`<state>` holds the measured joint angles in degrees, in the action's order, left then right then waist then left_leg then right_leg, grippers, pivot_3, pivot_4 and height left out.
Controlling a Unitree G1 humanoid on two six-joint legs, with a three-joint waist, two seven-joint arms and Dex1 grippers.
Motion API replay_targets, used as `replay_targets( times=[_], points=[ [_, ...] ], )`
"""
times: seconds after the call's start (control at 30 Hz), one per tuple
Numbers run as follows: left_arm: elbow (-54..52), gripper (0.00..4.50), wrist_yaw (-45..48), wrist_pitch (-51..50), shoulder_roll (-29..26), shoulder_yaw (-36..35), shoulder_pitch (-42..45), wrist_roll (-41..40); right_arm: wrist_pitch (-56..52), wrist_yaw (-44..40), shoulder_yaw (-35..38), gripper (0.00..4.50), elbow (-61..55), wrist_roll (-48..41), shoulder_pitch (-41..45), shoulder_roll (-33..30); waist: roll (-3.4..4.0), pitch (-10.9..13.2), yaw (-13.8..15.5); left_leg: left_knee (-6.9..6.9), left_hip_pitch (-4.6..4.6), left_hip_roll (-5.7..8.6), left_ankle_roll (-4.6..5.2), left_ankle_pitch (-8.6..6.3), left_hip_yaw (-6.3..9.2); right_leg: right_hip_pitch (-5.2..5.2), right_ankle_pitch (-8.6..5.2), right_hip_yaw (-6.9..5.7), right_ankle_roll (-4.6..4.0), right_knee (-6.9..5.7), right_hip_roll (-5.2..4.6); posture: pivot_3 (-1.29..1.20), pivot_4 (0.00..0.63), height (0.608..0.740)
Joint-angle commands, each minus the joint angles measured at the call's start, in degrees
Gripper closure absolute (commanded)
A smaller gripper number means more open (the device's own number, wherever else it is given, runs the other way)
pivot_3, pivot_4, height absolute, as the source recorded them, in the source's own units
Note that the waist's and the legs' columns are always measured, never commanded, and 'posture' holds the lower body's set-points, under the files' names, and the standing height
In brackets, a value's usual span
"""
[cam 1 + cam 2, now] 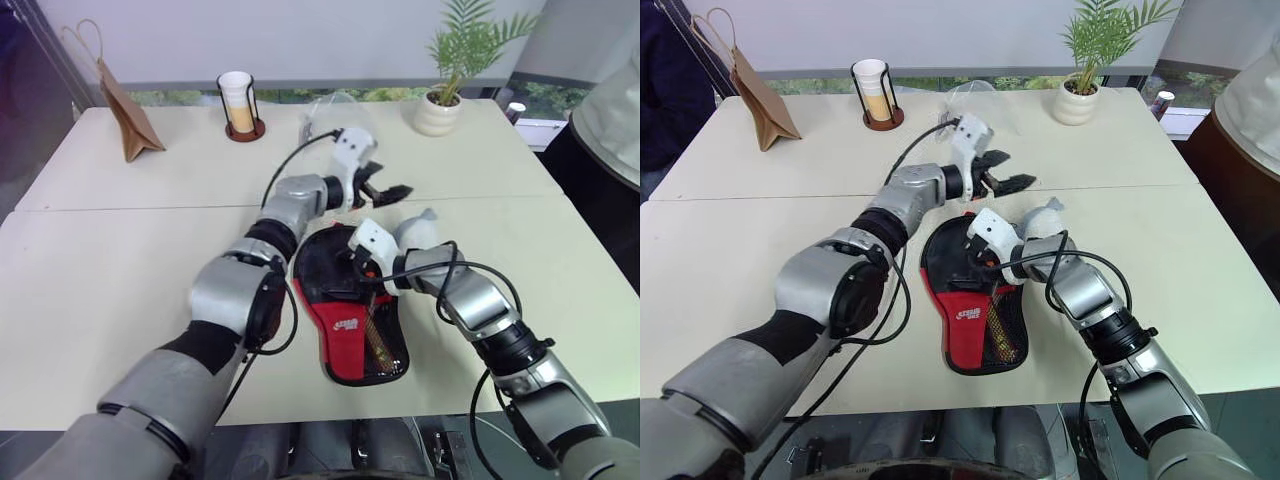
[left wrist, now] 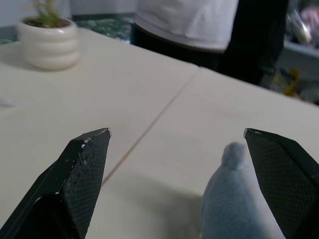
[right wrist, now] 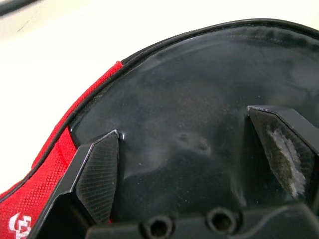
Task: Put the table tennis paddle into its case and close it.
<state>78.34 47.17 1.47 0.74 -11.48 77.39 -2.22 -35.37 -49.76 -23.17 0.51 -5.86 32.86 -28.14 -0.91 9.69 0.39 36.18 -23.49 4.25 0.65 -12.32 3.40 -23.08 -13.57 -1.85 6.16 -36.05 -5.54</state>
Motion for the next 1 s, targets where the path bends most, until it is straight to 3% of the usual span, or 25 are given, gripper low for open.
replay_targets(
  times=[0.03, 0.23, 0.43, 0.63, 0.77, 1.0],
  points=[
    [-2.88, 0.09, 1.06, -1.01, -3.68, -3.59, 3.28, -4.09, -0.85, 0.5, -3.52, 0.0, 7.8, 4.39, -1.38, -0.76, 0.0, 0.0, -0.11, 0.0, 0.0, 0.0, 0.0, 0.0, 0.0, 0.0, 0.0, 0.0, 0.0, 0.0, 0.0, 0.0, 0.15, 0.734],
    [-4.99, 0.09, 6.7, 0.34, -9.51, -1.56, 1.19, -3.21, 0.28, -0.6, -2.19, 0.0, 8.27, 3.89, 0.63, -1.4, 0.0, 0.0, -0.46, 0.0, 0.01, -0.01, -0.01, 0.0, 0.01, -0.01, 0.07, 0.0, -0.12, -0.02, 0.02, 0.0, 0.15, 0.734],
    [-17.16, 0.09, 23.33, 5.23, -14.87, 6.9, -10.45, -0.88, -5.94, -1.75, 4.0, 0.0, -3.86, -0.27, 2.35, -4.44, 0.04, 0.05, -0.15, -0.03, -0.04, 0.01, -0.01, 0.0, -0.01, -0.09, 0.16, 0.05, -0.27, -0.01, -0.01, 0.0, 0.15, 0.734],
    [-42.67, 0.09, 26.99, -1.98, -16.82, 11.3, -26.53, -4.97, -14.05, -1.75, 10.81, 0.0, -16.03, -4.47, 4.63, -8.61, 0.05, 0.08, 0.19, 0.11, -1.36, 0.01, -0.08, 0.07, -0.02, -1.4, 0.3, 0.16, -0.47, -0.12, -0.02, 0.0, 0.15, 0.734],
    [-57.22, 0.09, 27.75, -6.83, -17.47, 15.2, -34.87, -6.67, -18.22, -1.38, 15.41, 0.0, -20.04, -7.19, 6.83, -11.15, 0.08, 0.09, 0.23, 0.09, -1.46, 0.0, -0.07, 0.06, -0.01, -1.48, 0.3, 0.2, -0.49, -0.07, -0.07, 0.0, 0.15, 0.734],
    [-66.94, 0.09, 25.68, -8.35, -16.93, 21.75, -41.09, -6.3, -17.94, -0.15, 20.01, 0.0, -18.47, -7.35, 6.41, -16.71, 0.08, 0.1, 0.35, 0.16, -1.46, -0.01, -0.05, 0.06, 0.01, -1.39, 0.32, 0.19, -0.53, 0.0, -0.12, 0.0, 0.15, 0.734]
  ],
)
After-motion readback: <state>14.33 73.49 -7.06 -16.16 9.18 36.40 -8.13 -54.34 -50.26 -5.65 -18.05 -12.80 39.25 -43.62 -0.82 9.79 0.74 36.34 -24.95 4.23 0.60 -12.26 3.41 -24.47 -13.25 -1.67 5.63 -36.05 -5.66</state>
